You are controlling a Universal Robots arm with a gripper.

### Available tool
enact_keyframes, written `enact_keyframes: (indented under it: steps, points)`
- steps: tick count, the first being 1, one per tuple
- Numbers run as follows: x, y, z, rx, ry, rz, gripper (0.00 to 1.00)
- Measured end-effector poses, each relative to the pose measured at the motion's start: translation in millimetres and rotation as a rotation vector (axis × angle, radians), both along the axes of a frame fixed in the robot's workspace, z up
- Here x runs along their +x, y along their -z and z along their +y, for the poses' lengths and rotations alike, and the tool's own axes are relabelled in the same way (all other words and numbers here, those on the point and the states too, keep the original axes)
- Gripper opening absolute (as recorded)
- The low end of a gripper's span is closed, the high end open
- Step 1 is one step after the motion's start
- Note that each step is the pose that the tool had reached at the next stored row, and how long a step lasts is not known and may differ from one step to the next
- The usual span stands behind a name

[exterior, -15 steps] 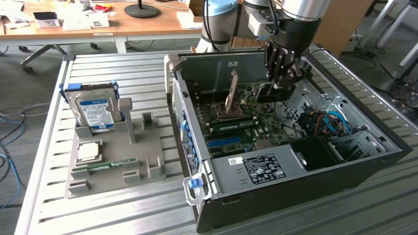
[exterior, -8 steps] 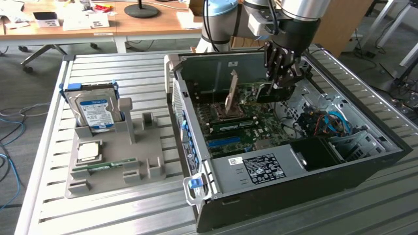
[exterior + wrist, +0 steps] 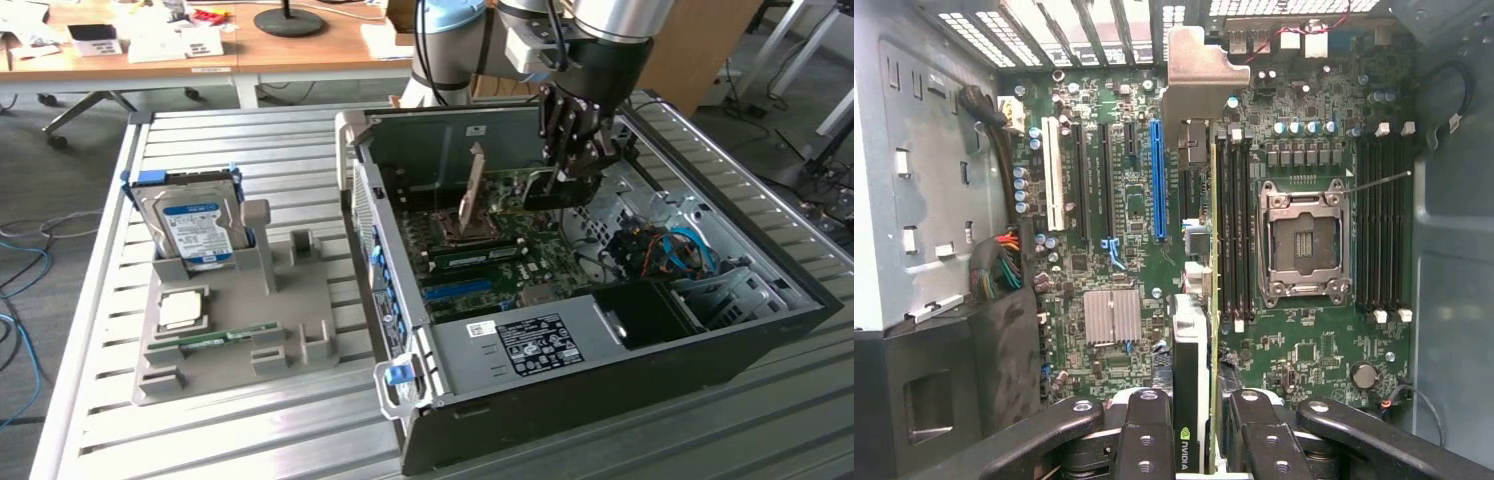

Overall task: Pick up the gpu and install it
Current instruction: 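Insert the gpu into the slot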

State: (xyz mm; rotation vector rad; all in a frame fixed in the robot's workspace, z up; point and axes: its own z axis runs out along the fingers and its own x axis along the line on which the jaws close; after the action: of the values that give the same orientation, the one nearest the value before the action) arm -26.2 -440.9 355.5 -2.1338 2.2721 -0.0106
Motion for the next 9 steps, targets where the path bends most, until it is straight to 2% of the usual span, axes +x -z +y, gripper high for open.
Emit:
enact_keyframes:
  steps: [9]
  points:
    - [-2.4,0.0,0.0,0.0001,0.000,0.0000,0.27]
